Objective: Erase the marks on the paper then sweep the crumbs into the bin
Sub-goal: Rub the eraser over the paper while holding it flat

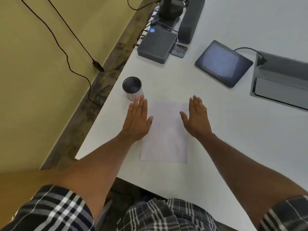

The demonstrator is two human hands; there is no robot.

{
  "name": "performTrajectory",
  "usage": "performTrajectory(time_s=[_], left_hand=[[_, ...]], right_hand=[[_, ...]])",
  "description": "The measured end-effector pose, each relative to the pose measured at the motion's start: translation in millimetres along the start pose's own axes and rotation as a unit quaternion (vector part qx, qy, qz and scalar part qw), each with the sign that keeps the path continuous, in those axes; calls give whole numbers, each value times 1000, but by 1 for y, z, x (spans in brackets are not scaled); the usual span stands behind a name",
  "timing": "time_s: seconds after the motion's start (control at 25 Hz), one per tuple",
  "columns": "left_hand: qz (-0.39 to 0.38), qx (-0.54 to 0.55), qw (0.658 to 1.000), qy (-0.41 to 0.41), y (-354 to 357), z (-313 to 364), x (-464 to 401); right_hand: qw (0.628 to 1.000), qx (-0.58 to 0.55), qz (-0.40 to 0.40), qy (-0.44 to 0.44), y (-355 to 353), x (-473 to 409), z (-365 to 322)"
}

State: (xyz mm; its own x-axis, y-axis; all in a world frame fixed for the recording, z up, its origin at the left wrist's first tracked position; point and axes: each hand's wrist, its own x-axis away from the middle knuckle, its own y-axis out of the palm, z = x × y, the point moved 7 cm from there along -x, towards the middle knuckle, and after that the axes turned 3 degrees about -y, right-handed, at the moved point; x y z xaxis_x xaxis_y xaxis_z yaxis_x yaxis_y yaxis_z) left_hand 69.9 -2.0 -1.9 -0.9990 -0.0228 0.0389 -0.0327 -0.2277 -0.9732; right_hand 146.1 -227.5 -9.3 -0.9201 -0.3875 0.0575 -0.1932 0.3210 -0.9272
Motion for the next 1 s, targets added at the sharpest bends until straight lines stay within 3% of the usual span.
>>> performTrajectory(time_s=[0.2,0.4,0.56,1.0], left_hand=[[-109,12,994,-18,53,-6,19],[-185,21,982,-4,86,-11,27],[-192,46,980,-13,104,-17,29],[-172,42,984,-26,109,-15,42]], right_hand=[[995,-24,-82,49,45,17,26],[994,-33,-82,64,50,13,52],[992,-39,-33,115,35,-2,78],[992,28,-2,120,32,-42,107]])
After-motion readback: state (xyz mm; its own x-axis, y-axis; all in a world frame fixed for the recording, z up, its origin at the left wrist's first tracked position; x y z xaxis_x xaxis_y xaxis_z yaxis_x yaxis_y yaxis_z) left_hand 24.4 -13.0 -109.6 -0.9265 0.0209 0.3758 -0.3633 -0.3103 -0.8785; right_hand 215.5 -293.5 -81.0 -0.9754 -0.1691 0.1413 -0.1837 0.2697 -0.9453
